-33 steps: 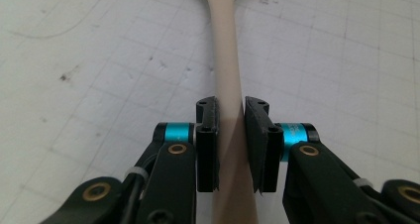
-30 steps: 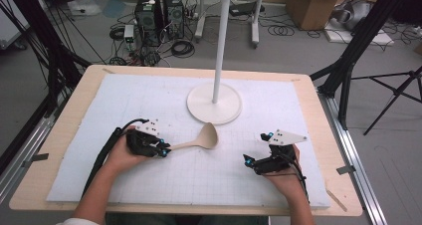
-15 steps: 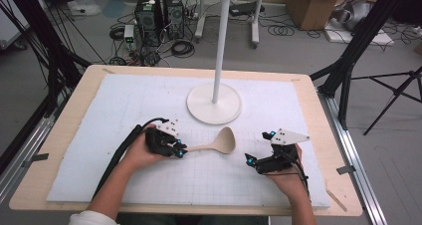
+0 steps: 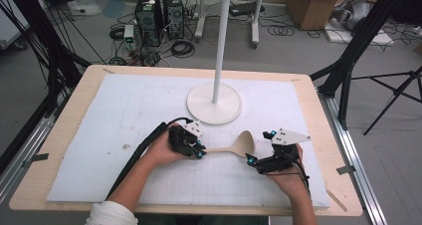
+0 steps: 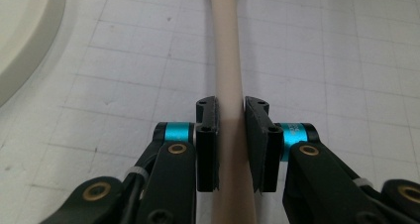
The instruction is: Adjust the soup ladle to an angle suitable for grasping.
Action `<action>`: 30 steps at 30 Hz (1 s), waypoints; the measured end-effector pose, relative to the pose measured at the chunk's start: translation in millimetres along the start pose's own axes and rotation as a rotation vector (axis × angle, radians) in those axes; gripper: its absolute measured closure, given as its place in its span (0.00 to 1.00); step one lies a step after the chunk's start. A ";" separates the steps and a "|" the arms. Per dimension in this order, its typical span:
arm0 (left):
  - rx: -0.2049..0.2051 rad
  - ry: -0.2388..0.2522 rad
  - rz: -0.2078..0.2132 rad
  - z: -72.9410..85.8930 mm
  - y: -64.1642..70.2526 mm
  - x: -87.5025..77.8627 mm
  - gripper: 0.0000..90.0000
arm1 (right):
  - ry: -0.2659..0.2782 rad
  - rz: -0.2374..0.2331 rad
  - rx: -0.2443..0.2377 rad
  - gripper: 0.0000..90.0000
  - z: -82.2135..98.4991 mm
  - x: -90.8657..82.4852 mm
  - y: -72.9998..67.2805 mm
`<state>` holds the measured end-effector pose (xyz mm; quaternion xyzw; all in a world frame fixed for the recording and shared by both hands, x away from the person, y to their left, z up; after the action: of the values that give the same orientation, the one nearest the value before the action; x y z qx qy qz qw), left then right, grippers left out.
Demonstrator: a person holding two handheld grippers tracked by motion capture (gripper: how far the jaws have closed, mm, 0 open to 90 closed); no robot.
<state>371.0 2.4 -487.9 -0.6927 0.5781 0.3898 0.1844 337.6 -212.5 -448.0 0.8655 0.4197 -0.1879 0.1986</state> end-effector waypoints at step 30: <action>-0.151 0.377 -0.135 61.3 8.0 -117.1 0.21 | -0.013 -0.003 -0.002 0.00 1.3 2.8 -1.1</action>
<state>340.2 120.5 -436.6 -0.8023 0.5240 0.2820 0.0463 338.1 -210.7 -450.7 0.8633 0.4201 -0.1935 0.2021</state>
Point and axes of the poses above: each handheld gripper's, and its own axes: x roughly forward along the jaws, z roughly out of its underside, y roughly to its right, the point moved 8 cm from there along x, roughly forward along the jaws, and after that the axes turned 12 degrees about -x, right-handed, at the moved point
